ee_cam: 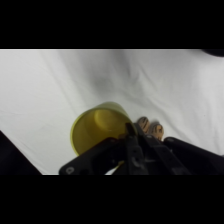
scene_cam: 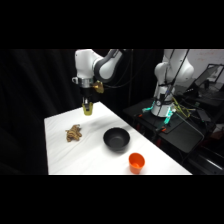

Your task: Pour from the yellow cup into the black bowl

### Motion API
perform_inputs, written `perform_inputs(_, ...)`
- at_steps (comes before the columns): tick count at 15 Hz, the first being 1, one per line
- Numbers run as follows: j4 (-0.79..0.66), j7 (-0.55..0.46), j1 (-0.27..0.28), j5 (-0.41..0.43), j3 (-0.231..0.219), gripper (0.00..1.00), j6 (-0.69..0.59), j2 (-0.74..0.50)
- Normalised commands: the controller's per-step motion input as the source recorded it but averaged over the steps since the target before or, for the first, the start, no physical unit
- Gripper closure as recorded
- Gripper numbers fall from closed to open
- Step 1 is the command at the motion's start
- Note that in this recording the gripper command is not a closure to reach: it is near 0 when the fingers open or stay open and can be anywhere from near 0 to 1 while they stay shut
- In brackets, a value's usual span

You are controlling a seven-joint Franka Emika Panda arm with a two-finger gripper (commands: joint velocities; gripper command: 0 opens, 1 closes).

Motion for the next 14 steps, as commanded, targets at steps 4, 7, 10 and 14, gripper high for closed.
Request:
perform_inputs(4,0.27,-0.02,-0.085,0.193,0.054,0.15,-0.05,0.37)
perform_inputs(7,0.27,-0.07,-0.125,0.183,0.060,0.15,-0.09,0.29)
perform_inputs(10,0.21,-0.17,-0.155,0.219,0.117,0.15,-0.05,0.16)
perform_inputs(14,0.15,-0.23,-0.152,0.227,0.143,0.00,-0.02,0.08)
